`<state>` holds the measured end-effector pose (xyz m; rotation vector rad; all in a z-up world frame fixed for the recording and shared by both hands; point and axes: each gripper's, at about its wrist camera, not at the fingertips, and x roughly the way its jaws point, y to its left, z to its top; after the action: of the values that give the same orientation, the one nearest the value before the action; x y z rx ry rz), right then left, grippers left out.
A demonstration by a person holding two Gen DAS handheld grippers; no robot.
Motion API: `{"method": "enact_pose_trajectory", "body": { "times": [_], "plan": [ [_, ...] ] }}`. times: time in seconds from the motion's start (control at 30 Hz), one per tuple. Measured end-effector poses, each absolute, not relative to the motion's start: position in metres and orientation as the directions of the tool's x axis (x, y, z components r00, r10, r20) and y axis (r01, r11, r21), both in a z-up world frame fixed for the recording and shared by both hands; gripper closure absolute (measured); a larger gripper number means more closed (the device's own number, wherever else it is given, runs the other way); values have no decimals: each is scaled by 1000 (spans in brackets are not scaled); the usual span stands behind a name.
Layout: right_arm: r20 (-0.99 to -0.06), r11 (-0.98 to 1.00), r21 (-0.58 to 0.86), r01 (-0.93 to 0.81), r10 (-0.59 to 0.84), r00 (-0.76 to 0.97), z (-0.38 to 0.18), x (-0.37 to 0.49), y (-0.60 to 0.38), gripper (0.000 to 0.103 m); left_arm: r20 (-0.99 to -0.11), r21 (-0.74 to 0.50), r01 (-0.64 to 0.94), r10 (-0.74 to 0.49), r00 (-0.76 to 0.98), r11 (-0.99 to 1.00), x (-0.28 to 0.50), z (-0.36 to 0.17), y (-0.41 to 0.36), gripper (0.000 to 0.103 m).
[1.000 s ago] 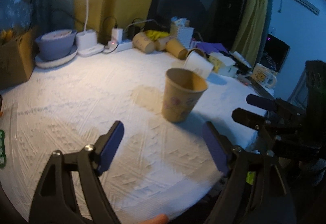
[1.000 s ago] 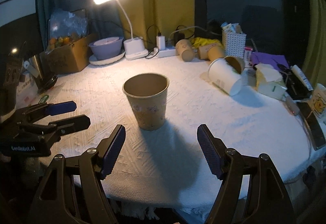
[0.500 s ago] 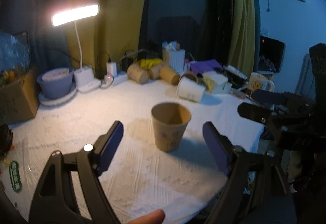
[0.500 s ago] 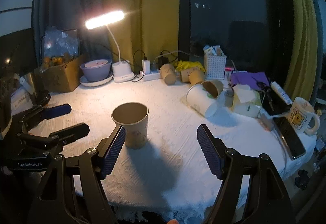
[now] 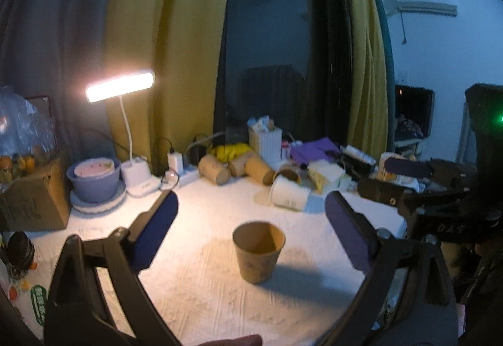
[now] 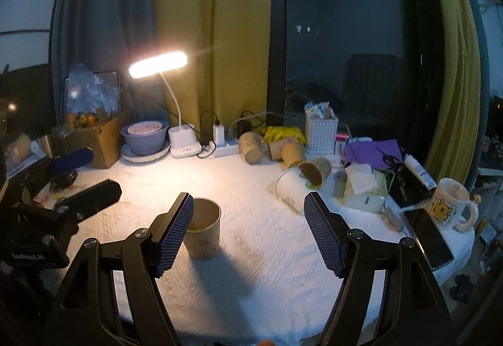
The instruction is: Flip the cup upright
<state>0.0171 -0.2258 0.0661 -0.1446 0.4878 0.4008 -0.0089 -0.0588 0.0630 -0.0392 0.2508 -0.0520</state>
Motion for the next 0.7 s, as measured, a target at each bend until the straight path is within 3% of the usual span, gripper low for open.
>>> {"method": "enact_pose_trajectory", "body": {
  "times": [0.13,0.43,0.7],
  "plan": [
    [-464,911,-52,-410,341,817,77,18,-225,27,-218,-69,53,-67,974,996,-14,70,-55,7],
    [-489,911,-51,-410,335,805,72,24,-221,27,-268,-112,19,-49,962,994,-4,60,-45,7],
    [-493,912,-46,-408,334,803,69,27,-220,27,-250,-125,0,-31,968,992,-7,59,-41,7]
  ]
}}
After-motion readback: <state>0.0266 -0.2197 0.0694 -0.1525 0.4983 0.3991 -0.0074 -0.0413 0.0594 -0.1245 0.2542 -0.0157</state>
